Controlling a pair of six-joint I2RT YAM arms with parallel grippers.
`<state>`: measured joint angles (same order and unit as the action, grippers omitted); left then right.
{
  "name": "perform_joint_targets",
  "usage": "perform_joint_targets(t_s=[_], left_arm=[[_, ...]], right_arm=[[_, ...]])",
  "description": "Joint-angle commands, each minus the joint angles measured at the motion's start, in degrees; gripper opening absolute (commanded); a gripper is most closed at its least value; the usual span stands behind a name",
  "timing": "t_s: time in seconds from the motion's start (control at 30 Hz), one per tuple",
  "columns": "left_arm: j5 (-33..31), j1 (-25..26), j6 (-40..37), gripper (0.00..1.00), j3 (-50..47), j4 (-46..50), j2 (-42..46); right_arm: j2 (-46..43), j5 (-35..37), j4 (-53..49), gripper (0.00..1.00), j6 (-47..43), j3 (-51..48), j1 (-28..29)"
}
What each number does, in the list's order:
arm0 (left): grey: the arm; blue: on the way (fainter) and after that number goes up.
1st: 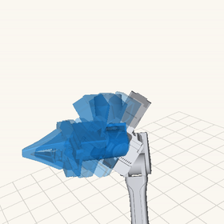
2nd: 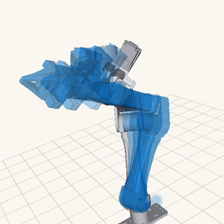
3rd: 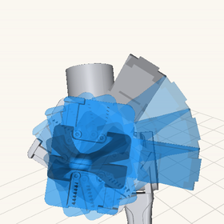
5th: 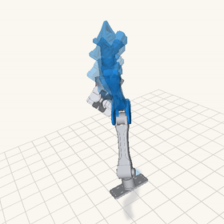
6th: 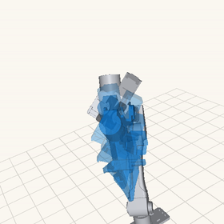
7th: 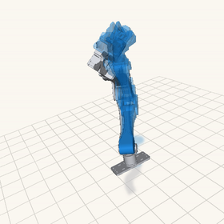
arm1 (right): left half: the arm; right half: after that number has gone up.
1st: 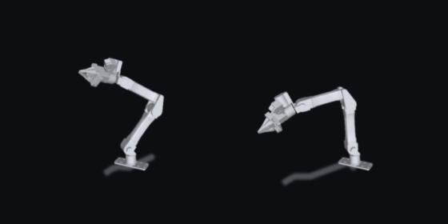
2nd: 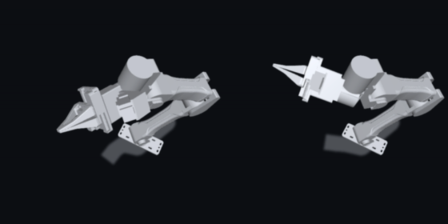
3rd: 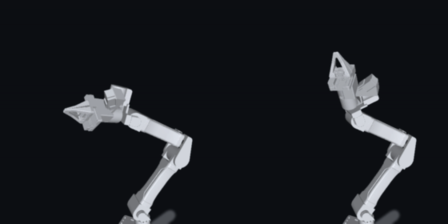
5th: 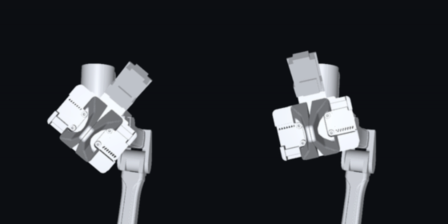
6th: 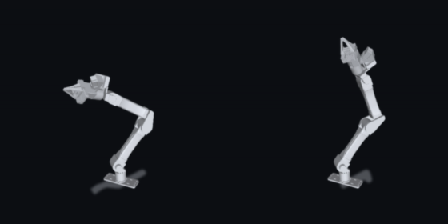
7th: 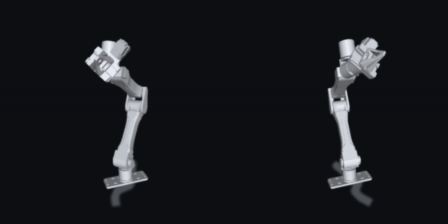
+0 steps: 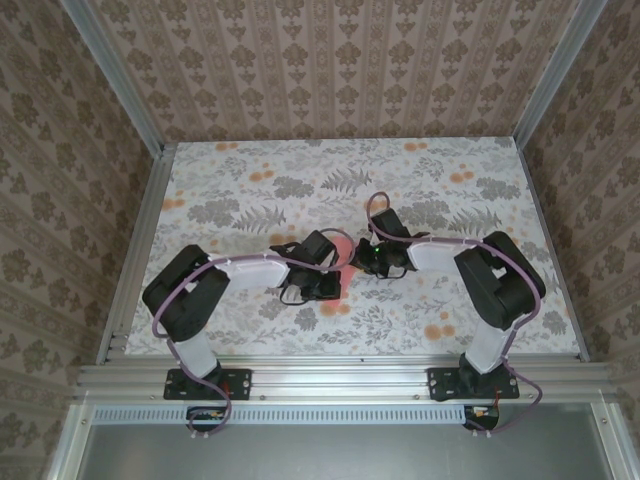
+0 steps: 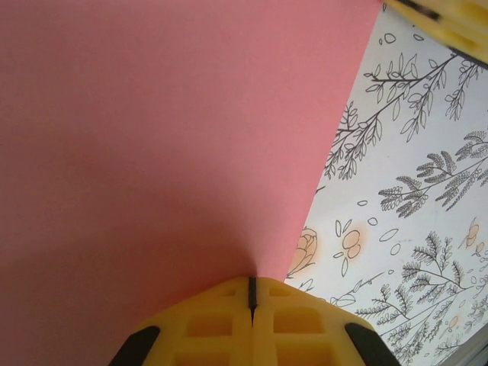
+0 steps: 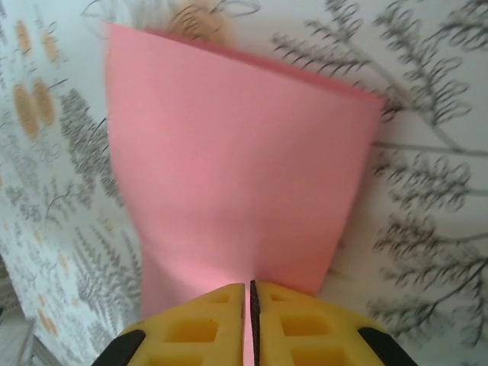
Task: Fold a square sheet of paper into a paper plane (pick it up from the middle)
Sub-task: First fold in half a square sheet of paper at the center of the table.
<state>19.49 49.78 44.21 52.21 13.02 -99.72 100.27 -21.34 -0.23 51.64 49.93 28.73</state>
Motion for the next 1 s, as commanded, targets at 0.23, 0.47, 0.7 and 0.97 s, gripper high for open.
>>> perform_joint_targets(t_s=[0.23,0.47,0.7,0.97], left_arm=[[-0.93,-0.30,0.34,0.00,-1.23,0.78,-2.50],[-1.37,-0.31,0.18,0.00,-1.99,1.24,-2.33],[-1.73,-0.73,-0.01,0.00,-4.25,1.62,-1.10],[-1.73,-1.04,-1.86,0.00,-4.92,3.46,-1.61]], right_arm=[[-0.19,-1.85,-0.34,0.04,5.15,-3.86,6.67],[2.44,-0.02,-1.75,0.03,4.32,-3.08,5.99],[3.33,0.96,-1.58,0.03,1.18,-2.21,0.80],[6.22,0.01,0.69,0.03,-2.80,0.16,-3.62]])
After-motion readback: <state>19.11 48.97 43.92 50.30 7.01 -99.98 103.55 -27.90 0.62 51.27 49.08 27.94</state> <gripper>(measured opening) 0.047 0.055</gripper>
